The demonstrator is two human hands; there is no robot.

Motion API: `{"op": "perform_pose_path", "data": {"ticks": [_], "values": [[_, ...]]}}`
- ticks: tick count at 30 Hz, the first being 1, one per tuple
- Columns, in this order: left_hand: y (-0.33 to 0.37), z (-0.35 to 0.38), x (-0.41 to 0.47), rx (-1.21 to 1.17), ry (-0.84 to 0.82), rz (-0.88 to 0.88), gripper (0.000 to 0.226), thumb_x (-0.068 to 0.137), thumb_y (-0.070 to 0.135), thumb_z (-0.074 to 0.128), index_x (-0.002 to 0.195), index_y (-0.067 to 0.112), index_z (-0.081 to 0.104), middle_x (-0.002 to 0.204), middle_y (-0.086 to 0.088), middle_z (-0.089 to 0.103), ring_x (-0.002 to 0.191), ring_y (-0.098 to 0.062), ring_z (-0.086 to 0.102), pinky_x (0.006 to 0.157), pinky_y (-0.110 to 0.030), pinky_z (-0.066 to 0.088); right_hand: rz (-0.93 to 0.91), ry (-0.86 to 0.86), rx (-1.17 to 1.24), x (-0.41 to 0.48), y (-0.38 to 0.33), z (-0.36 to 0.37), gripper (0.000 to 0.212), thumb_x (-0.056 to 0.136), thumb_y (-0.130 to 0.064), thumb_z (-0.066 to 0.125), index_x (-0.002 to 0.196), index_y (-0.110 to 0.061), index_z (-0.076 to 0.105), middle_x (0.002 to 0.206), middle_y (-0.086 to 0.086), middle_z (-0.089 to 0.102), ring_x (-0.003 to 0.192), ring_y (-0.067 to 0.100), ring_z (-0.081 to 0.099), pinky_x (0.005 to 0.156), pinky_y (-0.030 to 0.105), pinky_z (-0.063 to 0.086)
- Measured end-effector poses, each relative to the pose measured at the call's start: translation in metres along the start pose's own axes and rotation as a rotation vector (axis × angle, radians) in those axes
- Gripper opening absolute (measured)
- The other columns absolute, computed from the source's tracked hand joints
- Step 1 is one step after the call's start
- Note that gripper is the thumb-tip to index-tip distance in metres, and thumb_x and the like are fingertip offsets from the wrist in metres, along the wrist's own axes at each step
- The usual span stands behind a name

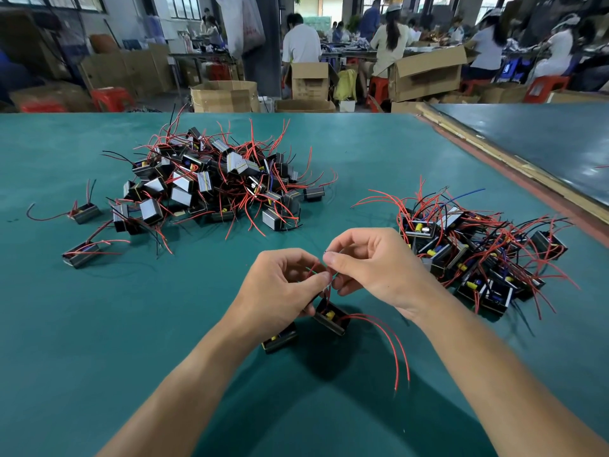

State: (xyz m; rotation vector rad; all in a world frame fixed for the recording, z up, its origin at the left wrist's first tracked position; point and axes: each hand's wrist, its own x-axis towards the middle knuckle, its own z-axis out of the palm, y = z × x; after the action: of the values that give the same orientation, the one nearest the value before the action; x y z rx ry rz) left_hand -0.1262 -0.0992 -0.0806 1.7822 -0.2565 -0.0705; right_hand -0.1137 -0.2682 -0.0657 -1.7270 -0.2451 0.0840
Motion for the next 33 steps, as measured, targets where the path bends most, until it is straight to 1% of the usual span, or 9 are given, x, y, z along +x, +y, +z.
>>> {"op": "perform_pose_path", "data": {"ticks": [5, 9, 12, 15, 17, 21, 25, 29, 33], "values": [[0.0016, -0.0001, 0.0003, -0.039, 0.039, -0.028, 0.009, 0.091, 0.011, 0.066, 0.082, 0.008, 0.068, 0.064, -0.008, 0.070, 0.040, -0.014, 0.054, 0.043, -0.021, 0.045, -0.011, 0.029, -0.020, 0.0012, 0.0019, -0.0013, 0.016, 0.089, -0.002, 0.070, 0.076, -0.011, 0.072, 0.063, 0.003, 0.069, 0.054, 0.015, 0.067, 0.052, 0.024, 0.055], [0.0011, -0.0017, 0.0009, -0.003, 0.083, -0.032, 0.017, 0.095, 0.011, 0.060, 0.080, 0.013, 0.069, 0.066, -0.004, 0.071, 0.041, -0.015, 0.055, 0.043, -0.022, 0.047, 0.004, 0.026, -0.066, 0.0021, 0.0036, -0.0039, 0.020, 0.089, -0.001, 0.067, 0.074, -0.013, 0.071, 0.063, 0.001, 0.069, 0.056, 0.014, 0.067, 0.053, 0.024, 0.055], [-0.0002, -0.0020, 0.0008, -0.027, 0.092, -0.060, 0.013, 0.096, 0.010, 0.059, 0.088, 0.014, 0.068, 0.067, -0.003, 0.072, 0.041, -0.015, 0.054, 0.044, -0.021, 0.046, -0.005, 0.036, -0.123, 0.0017, 0.0032, -0.0037, 0.021, 0.089, -0.001, 0.066, 0.072, -0.014, 0.069, 0.061, -0.002, 0.068, 0.055, 0.011, 0.065, 0.052, 0.024, 0.054], [0.0001, -0.0018, 0.0006, -0.041, 0.068, -0.065, 0.012, 0.096, 0.009, 0.059, 0.091, 0.016, 0.068, 0.068, -0.004, 0.073, 0.041, -0.015, 0.054, 0.044, -0.020, 0.046, -0.098, 0.097, -0.240, 0.0011, 0.0028, -0.0040, 0.017, 0.087, -0.005, 0.068, 0.073, -0.016, 0.070, 0.066, -0.004, 0.068, 0.056, 0.015, 0.064, 0.053, 0.034, 0.057], [0.0007, -0.0015, 0.0007, -0.026, 0.056, -0.056, 0.016, 0.095, 0.009, 0.060, 0.088, 0.017, 0.070, 0.067, -0.003, 0.073, 0.040, -0.013, 0.054, 0.044, -0.020, 0.046, -0.166, 0.122, -0.336, 0.0002, 0.0021, -0.0029, 0.014, 0.085, -0.010, 0.071, 0.074, -0.020, 0.071, 0.072, -0.008, 0.068, 0.059, 0.022, 0.064, 0.061, 0.044, 0.059], [0.0006, -0.0003, 0.0001, 0.013, 0.043, -0.036, 0.022, 0.091, 0.009, 0.064, 0.077, 0.021, 0.075, 0.067, 0.001, 0.071, 0.042, -0.012, 0.054, 0.045, -0.020, 0.044, -0.212, 0.114, -0.397, -0.0010, 0.0020, -0.0003, 0.017, 0.085, -0.013, 0.072, 0.074, -0.026, 0.071, 0.074, -0.013, 0.068, 0.062, 0.025, 0.065, 0.065, 0.048, 0.058], [0.0004, -0.0006, -0.0014, 0.027, 0.041, -0.018, 0.016, 0.086, 0.012, 0.071, 0.077, 0.024, 0.076, 0.068, 0.004, 0.070, 0.044, -0.011, 0.053, 0.047, -0.022, 0.047, -0.210, 0.110, -0.409, -0.0001, 0.0024, 0.0003, 0.021, 0.083, -0.011, 0.074, 0.071, -0.028, 0.071, 0.071, -0.010, 0.071, 0.059, 0.017, 0.064, 0.064, 0.042, 0.058], [0.0009, -0.0009, -0.0008, 0.035, 0.069, -0.029, 0.016, 0.085, 0.011, 0.073, 0.072, 0.021, 0.075, 0.060, 0.009, 0.065, 0.043, -0.009, 0.051, 0.043, -0.015, 0.040, -0.214, 0.103, -0.372, -0.0002, 0.0022, 0.0001, 0.018, 0.082, -0.010, 0.077, 0.074, -0.025, 0.071, 0.068, -0.013, 0.070, 0.057, 0.006, 0.061, 0.061, 0.034, 0.057], [0.0022, -0.0005, 0.0000, -0.009, 0.066, -0.042, 0.017, 0.088, 0.007, 0.068, 0.074, 0.014, 0.073, 0.063, 0.001, 0.069, 0.042, -0.012, 0.051, 0.043, -0.019, 0.043, -0.218, 0.079, -0.361, 0.0000, 0.0009, -0.0017, 0.020, 0.083, -0.007, 0.075, 0.072, -0.023, 0.071, 0.063, -0.012, 0.068, 0.056, 0.003, 0.058, 0.058, 0.026, 0.054]]}}
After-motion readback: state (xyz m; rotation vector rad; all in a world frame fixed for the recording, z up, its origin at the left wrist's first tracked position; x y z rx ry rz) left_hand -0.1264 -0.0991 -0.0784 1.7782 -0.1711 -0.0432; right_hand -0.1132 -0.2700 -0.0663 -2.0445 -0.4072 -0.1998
